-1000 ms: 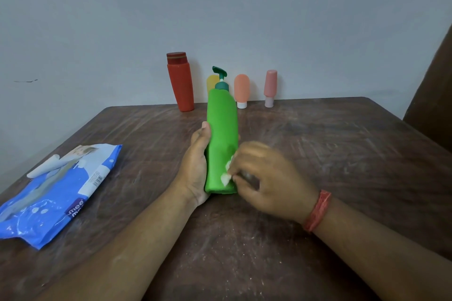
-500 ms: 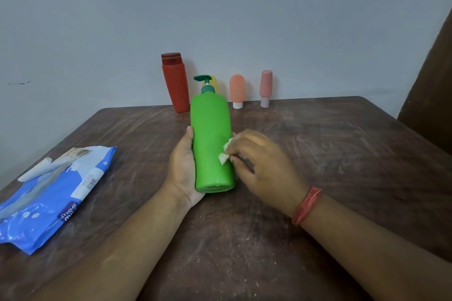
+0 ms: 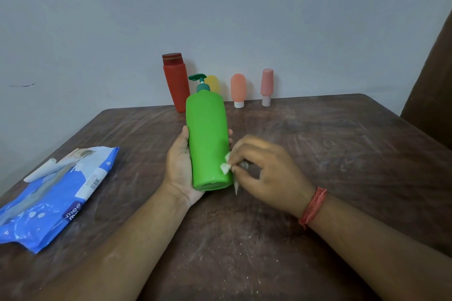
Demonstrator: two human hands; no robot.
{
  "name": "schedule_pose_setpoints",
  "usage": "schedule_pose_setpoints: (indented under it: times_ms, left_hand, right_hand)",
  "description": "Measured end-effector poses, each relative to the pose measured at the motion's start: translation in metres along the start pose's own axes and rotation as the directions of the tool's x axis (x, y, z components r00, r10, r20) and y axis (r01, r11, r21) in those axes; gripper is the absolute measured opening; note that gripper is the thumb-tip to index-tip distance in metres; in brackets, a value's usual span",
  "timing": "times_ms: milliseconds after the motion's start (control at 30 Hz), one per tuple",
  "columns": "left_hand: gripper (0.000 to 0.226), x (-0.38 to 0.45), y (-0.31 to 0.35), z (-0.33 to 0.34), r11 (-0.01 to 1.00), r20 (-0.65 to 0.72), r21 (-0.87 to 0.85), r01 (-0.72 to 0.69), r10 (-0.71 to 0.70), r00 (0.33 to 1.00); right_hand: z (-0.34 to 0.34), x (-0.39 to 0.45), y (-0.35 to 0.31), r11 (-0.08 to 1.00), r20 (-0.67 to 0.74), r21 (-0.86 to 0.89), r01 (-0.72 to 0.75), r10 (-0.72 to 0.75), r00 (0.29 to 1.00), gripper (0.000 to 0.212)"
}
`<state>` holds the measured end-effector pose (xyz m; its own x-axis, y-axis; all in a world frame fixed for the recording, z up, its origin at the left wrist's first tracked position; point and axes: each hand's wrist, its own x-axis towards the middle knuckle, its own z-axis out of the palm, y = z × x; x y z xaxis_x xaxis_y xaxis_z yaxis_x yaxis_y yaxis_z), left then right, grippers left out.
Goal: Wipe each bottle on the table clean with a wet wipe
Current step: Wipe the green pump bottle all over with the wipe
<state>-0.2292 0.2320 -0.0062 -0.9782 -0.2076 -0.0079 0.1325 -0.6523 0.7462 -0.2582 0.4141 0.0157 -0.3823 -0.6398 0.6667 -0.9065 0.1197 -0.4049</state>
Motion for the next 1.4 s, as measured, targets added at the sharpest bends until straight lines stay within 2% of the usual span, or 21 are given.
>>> schedule_pose_setpoints:
  times_ms: [67, 200, 333, 500, 667, 833, 967, 1067, 1133, 1233, 1300, 1400]
  left_hand:
    - [0.072, 0.001, -0.002, 0.001, 1.000, -0.031, 0.010, -0.002, 0.002, 1.000]
    - [0.073, 0.001, -0.001, 0.002, 0.999, -0.089, 0.034, 0.004, -0.001, 0.996]
    - [0.075, 0.000, -0.004, 0.006, 0.991, -0.144, 0.129, 0.023, -0.004, 0.990]
    - [0.072, 0.001, -0.003, 0.006, 0.997, -0.176, 0.081, 0.004, 0.010, 0.984]
    - [0.074, 0.001, -0.005, 0.011, 0.993, -0.207, 0.118, 0.029, -0.004, 0.978]
    - [0.073, 0.002, -0.004, 0.006, 0.998, -0.174, 0.068, -0.001, 0.013, 0.985]
    - [0.077, 0.003, -0.003, 0.004, 0.998, -0.162, 0.061, 0.019, -0.009, 0.987]
    - [0.074, 0.003, 0.001, 0.004, 0.999, -0.115, -0.010, 0.033, -0.034, 0.993]
    - [0.073, 0.003, 0.003, 0.004, 0.999, -0.067, -0.033, 0.037, -0.039, 0.997]
    - [0.070, 0.000, 0.001, 0.005, 0.998, -0.001, -0.011, 0.068, -0.068, 0.998]
    - [0.066, -0.002, -0.003, 0.008, 0.991, 0.065, 0.050, 0.121, -0.124, 0.990]
    - [0.068, -0.007, -0.005, 0.012, 0.963, 0.201, 0.166, 0.214, -0.245, 0.949]
  right_hand:
    - [0.001, 0.002, -0.001, 1.000, -0.031, -0.003, -0.019, 0.019, 0.999, 0.005]
    - [0.004, 0.002, -0.007, 0.973, 0.120, -0.096, 0.211, -0.199, 0.973, 0.005]
    - [0.011, 0.005, -0.013, 0.917, 0.231, -0.195, 0.348, -0.301, 0.925, 0.013]
    - [-0.002, 0.005, 0.000, 0.928, 0.163, -0.266, 0.261, -0.223, 0.961, 0.016]
    - [0.017, 0.006, -0.014, 0.880, 0.278, -0.250, 0.405, -0.335, 0.900, 0.022]
    - [0.005, 0.009, -0.003, 0.923, 0.164, -0.288, 0.256, -0.216, 0.963, 0.030]
    - [0.011, 0.004, -0.007, 0.897, 0.254, -0.209, 0.390, -0.335, 0.907, 0.026]
    - [0.007, 0.004, 0.004, 0.960, 0.111, -0.175, 0.218, -0.201, 0.973, 0.025]
    - [0.007, 0.003, 0.006, 0.973, 0.050, -0.162, 0.166, -0.160, 0.986, 0.021]
    - [0.010, 0.004, 0.008, 0.968, -0.019, -0.187, 0.165, -0.171, 0.985, 0.022]
    - [0.007, 0.009, 0.016, 0.982, -0.148, -0.181, 0.060, -0.088, 0.985, 0.022]
    - [-0.003, 0.013, 0.028, 0.990, -0.347, -0.069, -0.126, 0.095, 0.933, 0.022]
